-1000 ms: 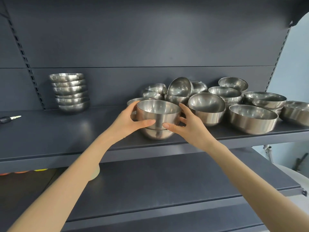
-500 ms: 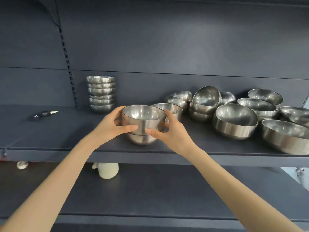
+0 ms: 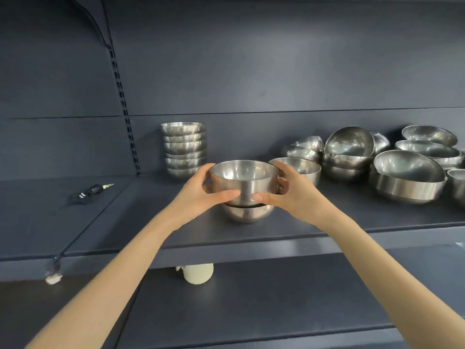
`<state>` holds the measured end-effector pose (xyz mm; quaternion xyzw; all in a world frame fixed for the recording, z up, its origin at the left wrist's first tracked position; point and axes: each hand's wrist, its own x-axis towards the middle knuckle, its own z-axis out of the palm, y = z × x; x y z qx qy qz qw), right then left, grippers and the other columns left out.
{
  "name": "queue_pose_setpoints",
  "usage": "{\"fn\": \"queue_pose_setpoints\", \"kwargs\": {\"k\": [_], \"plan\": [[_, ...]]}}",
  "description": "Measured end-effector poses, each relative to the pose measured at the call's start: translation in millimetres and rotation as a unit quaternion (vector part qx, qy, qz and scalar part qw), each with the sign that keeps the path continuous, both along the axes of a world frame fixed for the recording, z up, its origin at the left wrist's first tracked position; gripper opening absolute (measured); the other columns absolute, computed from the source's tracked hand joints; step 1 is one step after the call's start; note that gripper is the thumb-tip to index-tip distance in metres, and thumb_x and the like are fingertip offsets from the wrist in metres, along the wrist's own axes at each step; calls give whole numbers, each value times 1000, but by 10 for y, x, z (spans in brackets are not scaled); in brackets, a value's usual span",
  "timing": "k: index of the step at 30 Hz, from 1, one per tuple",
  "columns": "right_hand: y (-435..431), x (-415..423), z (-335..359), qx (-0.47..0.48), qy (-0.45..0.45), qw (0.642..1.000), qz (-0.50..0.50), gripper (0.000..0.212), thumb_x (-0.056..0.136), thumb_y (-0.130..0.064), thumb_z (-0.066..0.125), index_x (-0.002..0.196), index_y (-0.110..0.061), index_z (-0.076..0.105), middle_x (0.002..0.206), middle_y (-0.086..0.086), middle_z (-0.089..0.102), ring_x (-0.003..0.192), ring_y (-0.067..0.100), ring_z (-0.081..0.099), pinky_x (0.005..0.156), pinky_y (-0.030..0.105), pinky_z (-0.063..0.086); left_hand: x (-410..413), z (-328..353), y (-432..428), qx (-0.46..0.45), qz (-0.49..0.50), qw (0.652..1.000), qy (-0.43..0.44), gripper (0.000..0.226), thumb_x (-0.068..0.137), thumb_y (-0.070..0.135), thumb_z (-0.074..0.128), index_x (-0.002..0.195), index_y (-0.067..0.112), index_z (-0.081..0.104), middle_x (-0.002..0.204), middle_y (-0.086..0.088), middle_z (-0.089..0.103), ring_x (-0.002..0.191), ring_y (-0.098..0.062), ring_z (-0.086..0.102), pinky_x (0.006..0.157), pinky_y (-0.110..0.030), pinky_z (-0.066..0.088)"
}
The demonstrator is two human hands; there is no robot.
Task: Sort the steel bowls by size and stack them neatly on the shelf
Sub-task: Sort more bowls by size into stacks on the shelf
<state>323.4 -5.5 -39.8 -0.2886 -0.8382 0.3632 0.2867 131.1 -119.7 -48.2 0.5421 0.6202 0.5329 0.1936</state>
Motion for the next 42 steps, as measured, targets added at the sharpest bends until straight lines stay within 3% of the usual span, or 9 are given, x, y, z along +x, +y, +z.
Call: {"fn": "queue_pose_setpoints", "kwargs": {"k": [6,10,14,19,24,29,32,36,42], "plan": [[-34,-122,115,-13,54,998,-20,127,44,-60,77,150,-19,22,142,-4,46,130,12,45,109,36,39,-166,226,69,13,-12,999,36,58,72,34,81,118,38,46,114,25,55,109,7,53,87,-17,45],[56,-245,389,12,64,998,-13,102,66,-36,81,148,-14,25,130,-9,46,123,9,46,102,26,40,-287,485,180,22,-16,998,49,69,67,40,81,125,35,44,116,26,53,113,6,51,93,-18,43],[391,-436,586,33,19,999,-2,81,66,-39,83,133,-13,45,120,0,60,110,14,56,98,27,44,-458,593,421,7,17,999,44,86,67,42,81,140,26,37,124,19,50,122,-2,45,101,-26,40],[879,-669,582,14,-59,996,62,57,68,-28,85,113,-19,52,111,3,63,102,18,61,89,25,49,-563,389,683,-21,36,999,-3,74,71,35,82,131,24,40,117,16,55,112,0,53,84,-14,41],[1150,-865,511,23,-177,979,97,99,42,-56,88,124,-20,45,120,-4,63,112,17,60,103,41,44,-627,155,826,-46,62,997,-4,77,73,31,82,133,21,35,108,22,49,102,7,49,74,-11,39],[1326,-985,455,22,-228,967,109,127,63,-40,87,153,-20,0,152,-2,34,138,21,35,115,40,29,-630,-6,929,-60,88,994,-4,68,74,32,81,125,29,36,106,23,48,94,11,47,74,-11,37],[1379,-1034,443,36,-246,962,114,132,58,-45,88,154,-21,2,154,-2,30,141,20,30,116,40,28,-656,-69,996,-72,101,992,1,65,72,34,83,122,28,41,108,20,52,101,4,51,84,-18,40],[1501,-1105,389,52,-259,957,122,144,33,-63,86,151,-23,15,149,-5,38,138,21,35,113,42,33,-654,-113,1083,-66,112,992,2,59,72,28,83,118,25,46,107,18,55,99,3,54,77,-13,43],[1630,-1126,406,60,-277,952,120,133,44,-64,84,151,-22,18,150,-6,35,139,20,32,114,41,31,-651,-178,1186,-73,131,989,0,93,68,35,85,143,12,34,132,4,52,119,-13,52,102,-33,44]]}}
